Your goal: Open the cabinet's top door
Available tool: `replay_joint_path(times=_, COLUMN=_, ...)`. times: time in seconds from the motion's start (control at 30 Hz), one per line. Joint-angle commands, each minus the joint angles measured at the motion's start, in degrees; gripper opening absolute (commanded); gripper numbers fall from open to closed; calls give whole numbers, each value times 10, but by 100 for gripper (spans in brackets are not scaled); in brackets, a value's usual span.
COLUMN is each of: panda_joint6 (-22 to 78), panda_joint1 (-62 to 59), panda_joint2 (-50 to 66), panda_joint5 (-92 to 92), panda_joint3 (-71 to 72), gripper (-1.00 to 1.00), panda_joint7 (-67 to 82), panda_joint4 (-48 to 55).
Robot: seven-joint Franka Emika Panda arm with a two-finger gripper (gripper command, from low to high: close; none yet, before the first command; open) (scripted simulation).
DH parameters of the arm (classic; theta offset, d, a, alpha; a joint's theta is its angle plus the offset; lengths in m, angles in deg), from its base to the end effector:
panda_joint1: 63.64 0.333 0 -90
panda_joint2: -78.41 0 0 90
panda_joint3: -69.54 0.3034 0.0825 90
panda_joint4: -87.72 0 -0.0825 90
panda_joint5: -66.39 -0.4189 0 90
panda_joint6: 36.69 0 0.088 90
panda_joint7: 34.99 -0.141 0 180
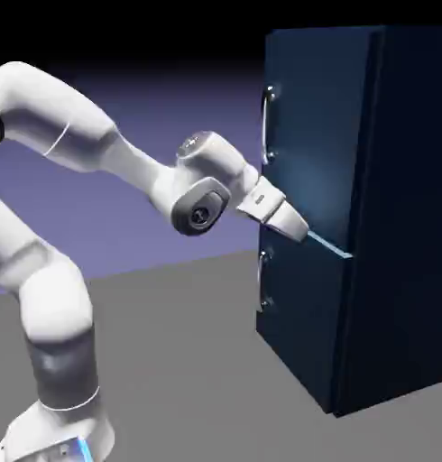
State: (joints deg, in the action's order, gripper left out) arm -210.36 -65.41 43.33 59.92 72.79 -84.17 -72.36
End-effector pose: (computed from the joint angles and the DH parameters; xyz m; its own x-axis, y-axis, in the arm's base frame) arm 0.4474 0.0020 0.4285 0.3933 -0.8051 0.4440 -0.5306 -0.5931 -0.6055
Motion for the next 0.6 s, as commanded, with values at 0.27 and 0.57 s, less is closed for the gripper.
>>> replay_joint_path(times=0.27, panda_joint6=11, panda_joint1=-82, panda_joint2=-80, panda_joint5=-216, panda_joint3=108, gripper=0, panda_joint7=-224, panda_joint4=31)
replay_joint_path(times=0.57, panda_joint6=22, panda_joint1=-164, panda_joint2=-161, panda_joint5=-431, panda_joint3=217, gripper=0, panda_joint7=-449, panda_joint4=62)
